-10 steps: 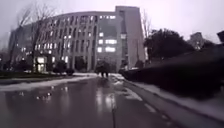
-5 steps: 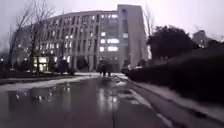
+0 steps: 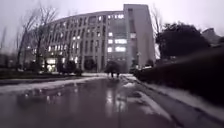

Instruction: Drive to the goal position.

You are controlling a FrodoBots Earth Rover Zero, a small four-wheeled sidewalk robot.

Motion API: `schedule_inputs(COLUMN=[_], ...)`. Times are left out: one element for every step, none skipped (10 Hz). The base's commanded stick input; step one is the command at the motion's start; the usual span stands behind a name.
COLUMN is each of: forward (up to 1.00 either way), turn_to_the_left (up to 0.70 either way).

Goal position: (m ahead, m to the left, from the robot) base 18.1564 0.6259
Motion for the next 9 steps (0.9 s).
schedule_inputs(forward=[1.00, 1.00, 1.00, 1.00, 1.00, 1.00, 1.00, 1.00, 1.00], turn_to_the_left=[0.00, 0.00, 0.00, 0.00, 0.00, 0.00, 0.00, 0.00, 0.00])
